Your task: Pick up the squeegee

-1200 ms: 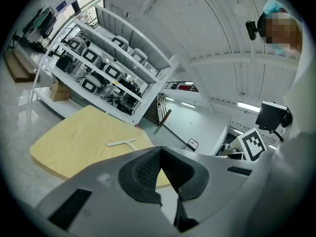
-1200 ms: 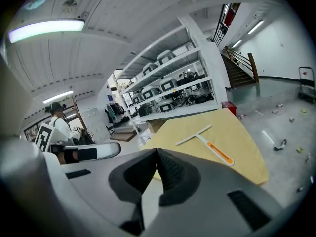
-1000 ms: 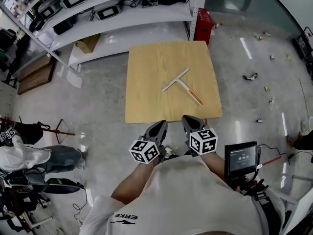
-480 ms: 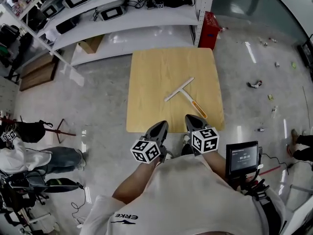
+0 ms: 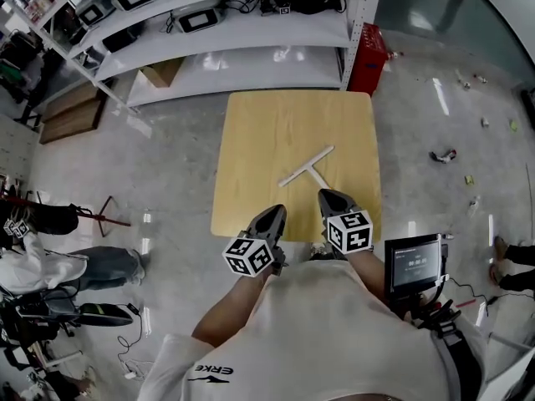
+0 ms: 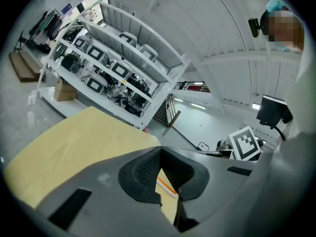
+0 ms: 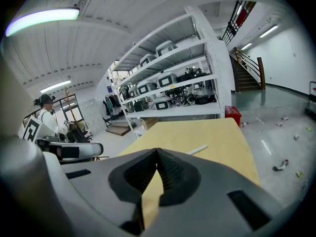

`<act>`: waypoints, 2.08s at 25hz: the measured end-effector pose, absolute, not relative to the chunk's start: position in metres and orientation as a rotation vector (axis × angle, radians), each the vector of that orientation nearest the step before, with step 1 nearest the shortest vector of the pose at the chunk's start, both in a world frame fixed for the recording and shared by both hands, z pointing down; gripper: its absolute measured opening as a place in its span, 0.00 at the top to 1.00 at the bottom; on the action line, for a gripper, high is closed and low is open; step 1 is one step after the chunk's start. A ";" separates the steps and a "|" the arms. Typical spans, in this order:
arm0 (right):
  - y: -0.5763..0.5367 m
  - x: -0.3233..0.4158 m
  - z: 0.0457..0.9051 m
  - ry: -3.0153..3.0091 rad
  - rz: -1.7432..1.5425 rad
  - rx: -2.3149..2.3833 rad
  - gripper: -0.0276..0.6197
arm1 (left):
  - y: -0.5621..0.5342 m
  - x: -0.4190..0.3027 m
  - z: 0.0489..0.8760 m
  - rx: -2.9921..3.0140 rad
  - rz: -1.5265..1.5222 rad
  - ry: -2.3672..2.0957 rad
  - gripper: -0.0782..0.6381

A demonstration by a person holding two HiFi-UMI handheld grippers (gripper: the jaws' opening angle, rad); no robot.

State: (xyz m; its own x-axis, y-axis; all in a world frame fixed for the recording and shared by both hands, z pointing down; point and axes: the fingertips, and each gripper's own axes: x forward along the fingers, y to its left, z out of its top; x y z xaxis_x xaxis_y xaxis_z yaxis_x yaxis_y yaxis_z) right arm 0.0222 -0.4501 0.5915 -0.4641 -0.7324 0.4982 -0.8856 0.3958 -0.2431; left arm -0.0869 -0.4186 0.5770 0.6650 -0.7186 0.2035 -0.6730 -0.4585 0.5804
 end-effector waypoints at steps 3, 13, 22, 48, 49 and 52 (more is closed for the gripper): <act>-0.467 0.027 0.599 -2.332 0.699 1.390 0.95 | -0.431 -0.085 0.583 2.217 -0.081 -1.086 0.88; -0.502 0.035 0.641 -2.266 0.725 1.276 0.95 | -0.457 -0.079 0.609 2.139 -0.038 -1.121 0.88; -0.527 0.027 0.680 -2.179 0.693 1.125 0.84 | -0.474 -0.092 0.628 2.063 0.000 -1.155 0.88; -0.529 0.024 0.753 -1.983 0.648 0.959 0.80 | -0.469 -0.100 0.645 1.979 0.029 -1.211 0.88; -0.529 0.023 0.753 -1.976 0.644 0.957 0.80 | -0.469 -0.101 0.644 1.977 0.029 -1.212 0.88; -0.530 0.022 0.749 -1.971 0.643 0.965 0.82 | -0.468 -0.105 0.640 1.972 0.028 -1.213 0.88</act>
State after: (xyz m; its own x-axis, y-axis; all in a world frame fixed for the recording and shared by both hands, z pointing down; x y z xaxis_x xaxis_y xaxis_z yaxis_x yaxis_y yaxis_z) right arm 0.0218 -0.5304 0.7488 -0.3617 -0.3906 0.8466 -0.8144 0.5743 -0.0830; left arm -0.1052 -0.4684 0.6403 0.5392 -0.7396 0.4029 -0.7577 -0.2170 0.6155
